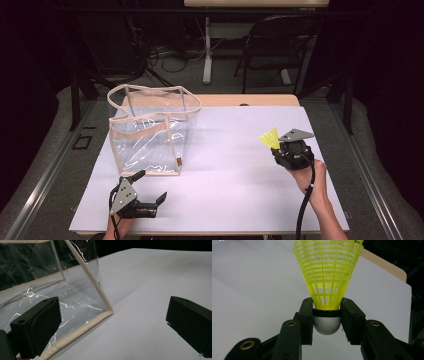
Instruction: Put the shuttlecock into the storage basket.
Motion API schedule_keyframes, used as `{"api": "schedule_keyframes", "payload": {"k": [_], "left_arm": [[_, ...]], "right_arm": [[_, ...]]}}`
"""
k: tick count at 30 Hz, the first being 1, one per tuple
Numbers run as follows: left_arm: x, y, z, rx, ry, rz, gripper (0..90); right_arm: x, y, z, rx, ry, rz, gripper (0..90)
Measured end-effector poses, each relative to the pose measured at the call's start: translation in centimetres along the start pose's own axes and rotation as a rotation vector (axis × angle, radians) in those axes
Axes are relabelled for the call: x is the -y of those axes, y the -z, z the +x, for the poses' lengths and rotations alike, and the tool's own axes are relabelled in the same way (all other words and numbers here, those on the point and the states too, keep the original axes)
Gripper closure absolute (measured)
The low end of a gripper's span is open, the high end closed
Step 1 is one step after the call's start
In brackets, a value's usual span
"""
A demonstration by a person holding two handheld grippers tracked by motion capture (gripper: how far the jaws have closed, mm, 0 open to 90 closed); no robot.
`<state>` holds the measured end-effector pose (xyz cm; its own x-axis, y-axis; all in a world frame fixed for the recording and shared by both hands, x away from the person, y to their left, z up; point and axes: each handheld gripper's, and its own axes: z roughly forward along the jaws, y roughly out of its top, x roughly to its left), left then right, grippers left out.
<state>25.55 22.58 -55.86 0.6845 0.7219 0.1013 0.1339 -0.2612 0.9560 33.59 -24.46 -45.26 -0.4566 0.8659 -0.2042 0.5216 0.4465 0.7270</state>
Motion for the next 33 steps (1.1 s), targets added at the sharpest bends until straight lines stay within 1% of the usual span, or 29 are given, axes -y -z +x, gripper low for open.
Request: {"api": "schedule_keyframes", "payload": {"k": [3, 25, 30, 31, 33], "left_arm": [[0.0, 0.0, 0.0, -0.001, 0.006, -0.003, 0.0], [0.0, 0.1, 0.0, 0.000, 0.004, -0.004, 0.0], [0.0, 0.1, 0.0, 0.000, 0.003, -0.004, 0.0], [0.0, 0.1, 0.0, 0.000, 0.003, -0.004, 0.0], [0.0, 0.1, 0.0, 0.000, 0.003, -0.004, 0.0]], "right_arm": [[-0.3, 0.2, 0.0, 0.005, 0.002, -0.002, 63.8], [-2.1, 1.6, -0.5, 0.027, 0.030, -0.020, 63.9], [-2.4, 1.9, -0.6, 0.030, 0.025, -0.026, 63.9], [-2.5, 1.9, -0.7, 0.031, 0.032, -0.027, 63.9], [-2.7, 2.0, -0.7, 0.032, 0.030, -0.028, 63.9]]}}
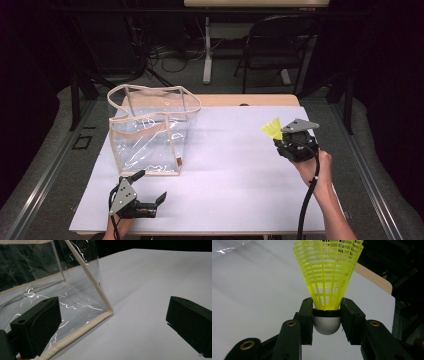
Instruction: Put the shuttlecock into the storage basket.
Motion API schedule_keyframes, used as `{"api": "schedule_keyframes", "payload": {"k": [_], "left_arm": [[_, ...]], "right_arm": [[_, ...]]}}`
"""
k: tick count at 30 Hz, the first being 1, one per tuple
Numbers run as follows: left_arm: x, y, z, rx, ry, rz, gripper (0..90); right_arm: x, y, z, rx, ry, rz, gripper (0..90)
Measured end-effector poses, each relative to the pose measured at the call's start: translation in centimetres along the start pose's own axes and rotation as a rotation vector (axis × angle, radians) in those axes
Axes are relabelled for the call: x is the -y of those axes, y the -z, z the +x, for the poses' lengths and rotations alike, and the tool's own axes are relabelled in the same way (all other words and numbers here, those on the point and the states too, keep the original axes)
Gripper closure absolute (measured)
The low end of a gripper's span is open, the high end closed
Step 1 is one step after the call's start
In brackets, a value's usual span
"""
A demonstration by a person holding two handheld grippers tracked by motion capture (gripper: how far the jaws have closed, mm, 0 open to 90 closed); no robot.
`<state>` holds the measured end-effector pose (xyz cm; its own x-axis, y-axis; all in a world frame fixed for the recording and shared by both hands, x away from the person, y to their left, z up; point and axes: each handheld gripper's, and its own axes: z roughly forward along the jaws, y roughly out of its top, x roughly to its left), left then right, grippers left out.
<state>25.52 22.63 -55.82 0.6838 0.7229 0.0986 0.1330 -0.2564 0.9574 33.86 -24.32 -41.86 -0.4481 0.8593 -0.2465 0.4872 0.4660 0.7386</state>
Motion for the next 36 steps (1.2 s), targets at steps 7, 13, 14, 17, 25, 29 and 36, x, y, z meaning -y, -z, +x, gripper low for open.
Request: {"api": "schedule_keyframes", "payload": {"k": [7, 13, 14, 17, 25, 29, 36], "left_arm": [[0.0, 0.0, 0.0, 0.000, 0.000, -0.003, 0.0], [0.0, 0.0, 0.0, 0.000, -0.001, -0.001, 0.0], [0.0, 0.0, 0.0, 0.001, -0.001, -0.002, 0.0], [0.0, 0.0, 0.0, 0.002, 0.000, -0.002, 0.0], [0.0, 0.0, -0.1, 0.003, 0.001, -0.001, 0.0], [0.0, 0.0, 0.0, 0.004, -0.001, -0.001, 0.0], [0.0, 0.0, -0.1, 0.004, 0.001, -0.001, 0.0]], "right_arm": [[-0.5, 0.2, -0.1, 0.001, 0.011, -0.008, 64.0], [-1.0, 0.4, -0.1, 0.002, 0.016, -0.017, 64.0], [-1.0, 0.4, -0.1, 0.002, 0.016, -0.017, 64.0], [-1.3, 0.4, 0.0, 0.002, 0.017, -0.021, 64.0], [-2.2, 0.4, 0.1, -0.004, 0.029, -0.039, 64.0], [-2.7, 0.3, 0.2, -0.009, 0.032, -0.045, 64.0], [-3.3, 0.1, 0.4, -0.015, 0.043, -0.049, 64.0]]}}
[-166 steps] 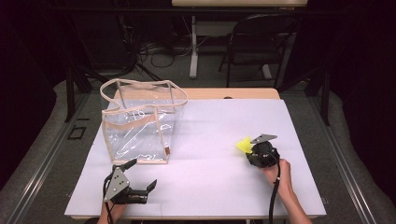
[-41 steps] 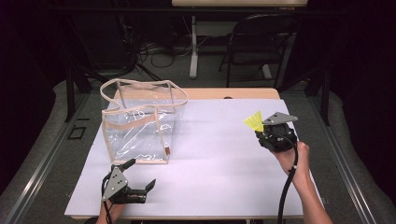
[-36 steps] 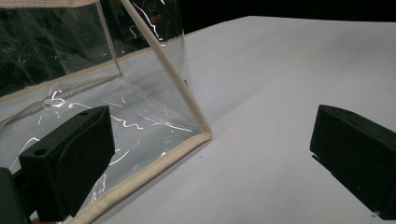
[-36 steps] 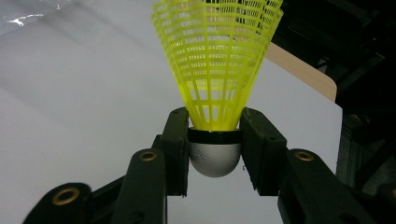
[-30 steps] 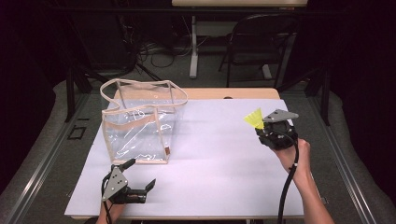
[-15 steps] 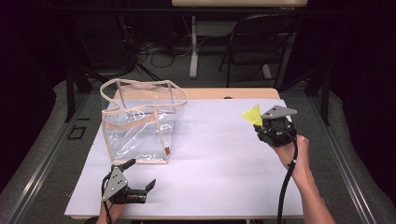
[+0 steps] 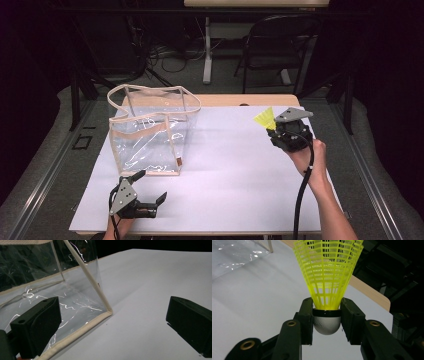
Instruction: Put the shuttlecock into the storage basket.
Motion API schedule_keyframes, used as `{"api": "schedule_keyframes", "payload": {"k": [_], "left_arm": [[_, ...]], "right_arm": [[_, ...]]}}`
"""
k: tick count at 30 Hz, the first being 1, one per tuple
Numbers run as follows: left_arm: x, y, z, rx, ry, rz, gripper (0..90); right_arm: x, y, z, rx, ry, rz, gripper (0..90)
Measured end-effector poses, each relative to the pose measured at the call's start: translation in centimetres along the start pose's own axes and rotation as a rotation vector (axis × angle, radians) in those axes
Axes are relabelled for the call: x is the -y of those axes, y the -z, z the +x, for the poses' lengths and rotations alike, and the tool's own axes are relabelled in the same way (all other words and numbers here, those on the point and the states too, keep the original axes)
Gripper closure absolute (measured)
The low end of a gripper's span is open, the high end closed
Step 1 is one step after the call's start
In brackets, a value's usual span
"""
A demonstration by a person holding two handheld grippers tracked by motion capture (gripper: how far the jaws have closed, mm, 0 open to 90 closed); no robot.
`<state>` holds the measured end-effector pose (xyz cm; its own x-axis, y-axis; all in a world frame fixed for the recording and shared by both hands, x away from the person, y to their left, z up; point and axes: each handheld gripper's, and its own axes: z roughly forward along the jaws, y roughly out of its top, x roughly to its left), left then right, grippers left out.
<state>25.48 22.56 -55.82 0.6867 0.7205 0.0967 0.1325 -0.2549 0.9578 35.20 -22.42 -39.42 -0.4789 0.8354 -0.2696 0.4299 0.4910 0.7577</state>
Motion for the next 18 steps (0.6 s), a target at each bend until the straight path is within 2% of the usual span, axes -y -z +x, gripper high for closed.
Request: {"api": "schedule_keyframes", "payload": {"k": [18], "left_arm": [[0.0, 0.0, 0.0, 0.002, -0.003, -0.002, 0.0]], "right_arm": [[-1.8, -0.7, 0.8, -0.032, 0.013, -0.027, 64.0]]}}
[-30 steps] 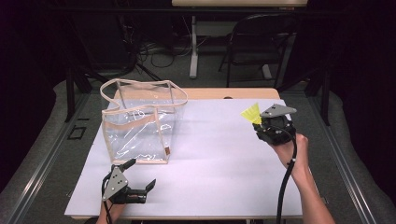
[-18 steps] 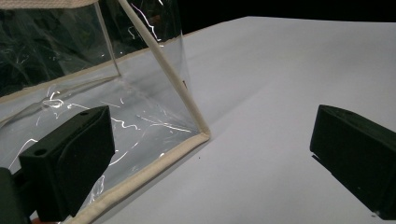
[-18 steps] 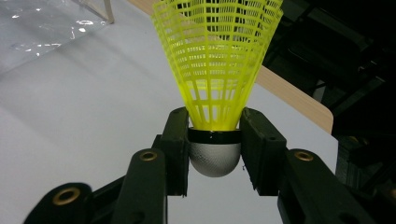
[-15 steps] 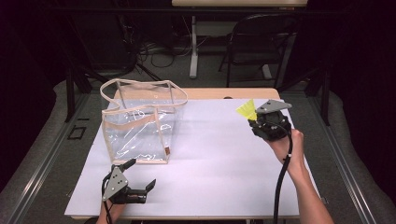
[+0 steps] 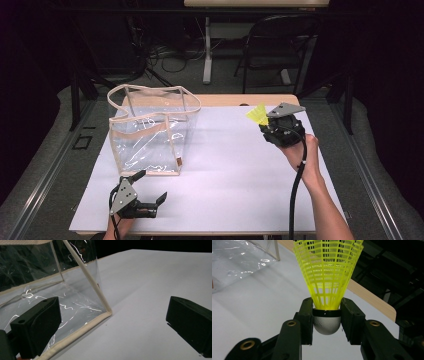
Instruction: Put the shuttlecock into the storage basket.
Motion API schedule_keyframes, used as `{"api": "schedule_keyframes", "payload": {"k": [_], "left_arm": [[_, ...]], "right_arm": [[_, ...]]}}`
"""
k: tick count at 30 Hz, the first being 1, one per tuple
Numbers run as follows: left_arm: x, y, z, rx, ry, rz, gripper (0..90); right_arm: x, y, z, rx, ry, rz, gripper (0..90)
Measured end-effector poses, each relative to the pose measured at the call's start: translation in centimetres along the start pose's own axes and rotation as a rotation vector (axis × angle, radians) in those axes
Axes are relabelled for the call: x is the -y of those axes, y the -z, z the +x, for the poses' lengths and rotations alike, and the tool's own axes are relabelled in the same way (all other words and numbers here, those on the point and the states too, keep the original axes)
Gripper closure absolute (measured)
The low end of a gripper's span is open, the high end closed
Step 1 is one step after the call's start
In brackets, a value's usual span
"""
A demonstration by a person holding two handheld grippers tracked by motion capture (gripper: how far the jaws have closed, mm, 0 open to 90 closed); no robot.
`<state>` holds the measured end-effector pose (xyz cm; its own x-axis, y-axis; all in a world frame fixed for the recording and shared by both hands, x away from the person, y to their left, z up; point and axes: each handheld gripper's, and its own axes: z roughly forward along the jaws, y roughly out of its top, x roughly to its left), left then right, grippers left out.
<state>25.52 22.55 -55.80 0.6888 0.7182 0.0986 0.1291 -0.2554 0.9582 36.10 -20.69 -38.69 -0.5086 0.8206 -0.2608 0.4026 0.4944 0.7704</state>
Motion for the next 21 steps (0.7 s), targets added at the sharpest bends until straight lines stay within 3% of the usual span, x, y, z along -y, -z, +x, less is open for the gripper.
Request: {"api": "schedule_keyframes", "payload": {"k": [21], "left_arm": [[0.0, 0.0, 0.0, 0.002, 0.000, 0.001, 0.0]], "right_arm": [[-1.9, -1.3, 1.0, -0.040, 0.026, -0.018, 64.1]]}}
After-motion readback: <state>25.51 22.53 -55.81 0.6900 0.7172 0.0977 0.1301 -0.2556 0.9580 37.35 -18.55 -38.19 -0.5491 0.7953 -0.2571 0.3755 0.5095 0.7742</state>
